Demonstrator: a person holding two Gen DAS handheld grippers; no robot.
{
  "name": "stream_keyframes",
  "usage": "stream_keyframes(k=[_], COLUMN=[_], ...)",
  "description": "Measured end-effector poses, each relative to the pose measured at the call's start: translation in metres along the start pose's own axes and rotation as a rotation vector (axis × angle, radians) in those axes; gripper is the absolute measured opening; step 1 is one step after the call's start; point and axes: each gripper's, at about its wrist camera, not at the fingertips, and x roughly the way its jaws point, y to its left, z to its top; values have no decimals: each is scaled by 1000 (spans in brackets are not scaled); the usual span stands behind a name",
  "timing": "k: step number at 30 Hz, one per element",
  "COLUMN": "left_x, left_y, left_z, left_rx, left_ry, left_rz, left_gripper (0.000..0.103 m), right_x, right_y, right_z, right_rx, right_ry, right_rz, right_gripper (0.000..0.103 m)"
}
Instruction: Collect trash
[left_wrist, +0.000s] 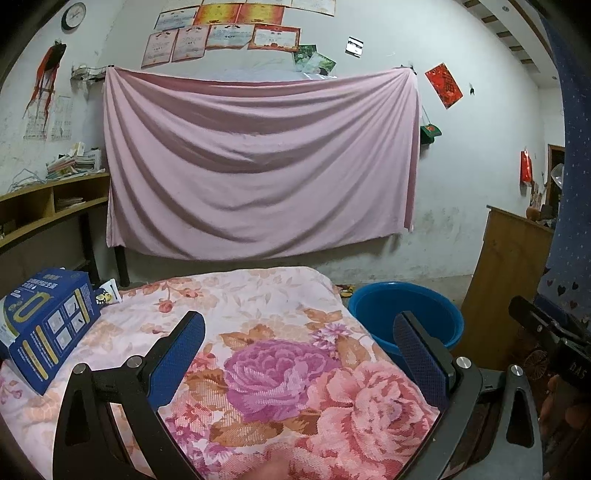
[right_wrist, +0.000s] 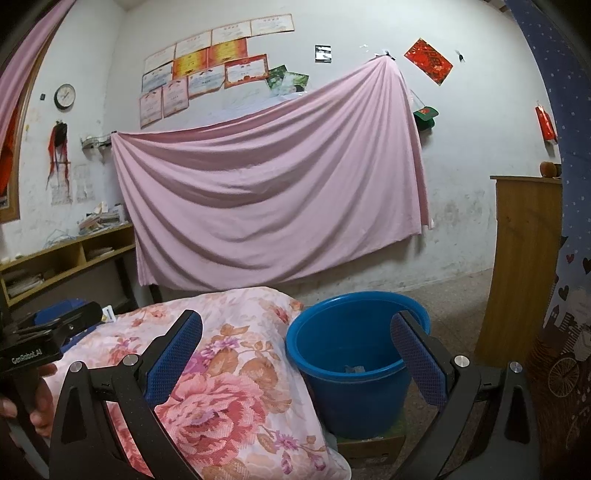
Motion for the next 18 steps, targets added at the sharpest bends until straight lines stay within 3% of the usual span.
stream_keyframes(k=[18], left_x=[13], left_y=[9], left_z=[-12], left_rx=[-17], left_ry=[30], left_rz=[17], left_gripper=[100], right_x=[12], right_y=[-1], right_z=[0], right_rx=[-5], right_ry=[34], right_rz=[-1], right_gripper=[103])
